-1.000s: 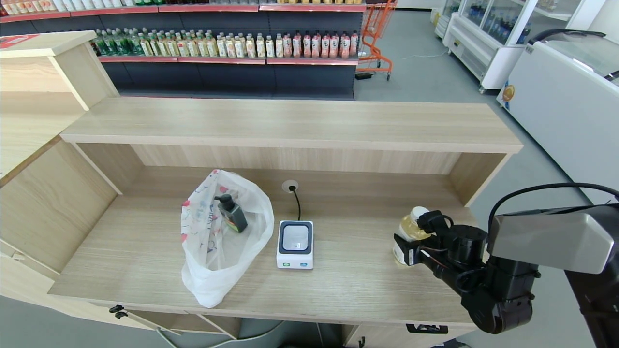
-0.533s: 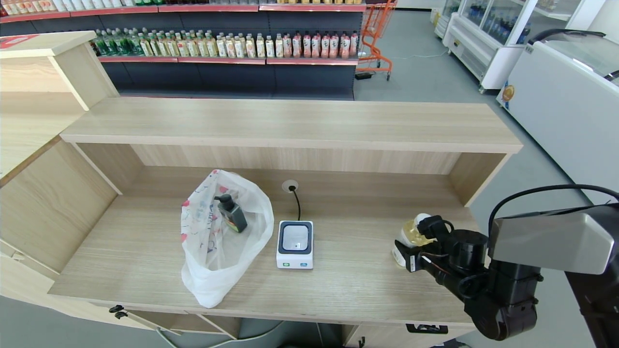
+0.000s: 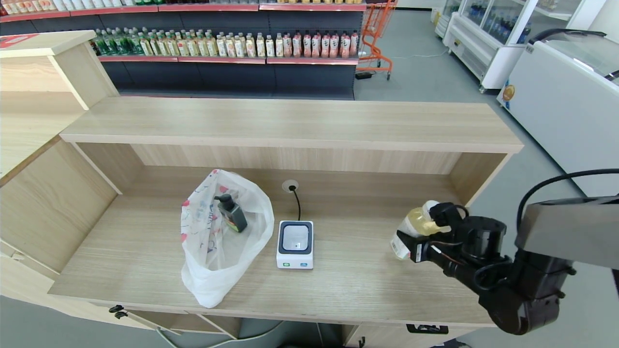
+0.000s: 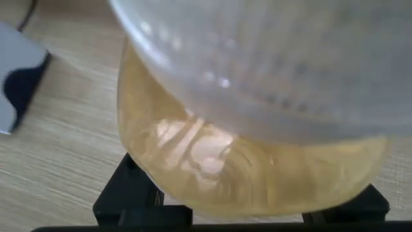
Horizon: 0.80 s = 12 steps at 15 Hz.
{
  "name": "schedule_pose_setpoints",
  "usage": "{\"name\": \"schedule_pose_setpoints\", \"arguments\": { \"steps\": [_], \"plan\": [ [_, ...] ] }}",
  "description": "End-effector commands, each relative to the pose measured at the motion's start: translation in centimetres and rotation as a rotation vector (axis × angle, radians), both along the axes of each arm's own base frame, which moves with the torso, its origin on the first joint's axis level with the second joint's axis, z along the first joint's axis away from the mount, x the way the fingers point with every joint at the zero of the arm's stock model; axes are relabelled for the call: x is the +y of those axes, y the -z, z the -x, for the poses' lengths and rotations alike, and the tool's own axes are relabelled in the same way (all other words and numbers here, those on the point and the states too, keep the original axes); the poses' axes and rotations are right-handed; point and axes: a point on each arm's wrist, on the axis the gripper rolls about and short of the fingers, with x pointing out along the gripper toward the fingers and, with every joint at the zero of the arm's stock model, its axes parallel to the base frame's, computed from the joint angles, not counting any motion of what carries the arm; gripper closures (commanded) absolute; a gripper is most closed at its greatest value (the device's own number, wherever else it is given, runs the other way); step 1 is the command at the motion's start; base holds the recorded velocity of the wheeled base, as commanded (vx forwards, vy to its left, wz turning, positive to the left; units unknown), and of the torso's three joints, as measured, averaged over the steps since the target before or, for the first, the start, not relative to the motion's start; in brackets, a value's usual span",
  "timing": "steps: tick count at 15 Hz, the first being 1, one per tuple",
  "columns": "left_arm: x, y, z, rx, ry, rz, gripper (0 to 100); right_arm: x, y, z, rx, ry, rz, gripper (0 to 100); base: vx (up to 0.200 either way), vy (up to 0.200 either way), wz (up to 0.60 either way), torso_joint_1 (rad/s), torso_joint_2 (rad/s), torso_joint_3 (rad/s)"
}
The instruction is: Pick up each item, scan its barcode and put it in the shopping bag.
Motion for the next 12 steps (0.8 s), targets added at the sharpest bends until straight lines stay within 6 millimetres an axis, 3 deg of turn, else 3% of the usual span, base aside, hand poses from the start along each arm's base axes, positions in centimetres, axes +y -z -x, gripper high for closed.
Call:
{"name": "schedule_pose_setpoints", "arguments": {
  "steps": [1, 3, 6, 9, 12],
  "plan": [
    [0.0, 0.0, 0.0, -0.001, 0.0, 0.0, 0, -0.7, -10.2, 4.1, -0.055, -0.163, -0.236, 100, 0.0, 0.0, 0.0, 0.0, 0.0, 0.0],
    [0.0, 0.0, 0.0, -0.001, 0.0, 0.0, 0, -0.3, -13.0, 7.4, 0.078, -0.366, -0.357, 100, 0.0, 0.0, 0.0, 0.0, 0.0, 0.0],
    [0.0, 0.0, 0.0, -0.001, 0.0, 0.0, 0, 2.6, -13.0, 11.8, 0.211, -0.573, -0.401, 100, 0.0, 0.0, 0.0, 0.0, 0.0, 0.0],
    [0.0, 0.0, 0.0, -0.001, 0.0, 0.0, 0, 5.2, -12.2, 13.9, 0.283, -0.702, -0.39, 100, 0.0, 0.0, 0.0, 0.0, 0.0, 0.0],
    [0.0, 0.0, 0.0, -0.001, 0.0, 0.0, 0, 5.9, -12.0, 14.5, 0.324, -0.792, -0.397, 100, 0.0, 0.0, 0.0, 0.0, 0.0, 0.0]
  ]
}}
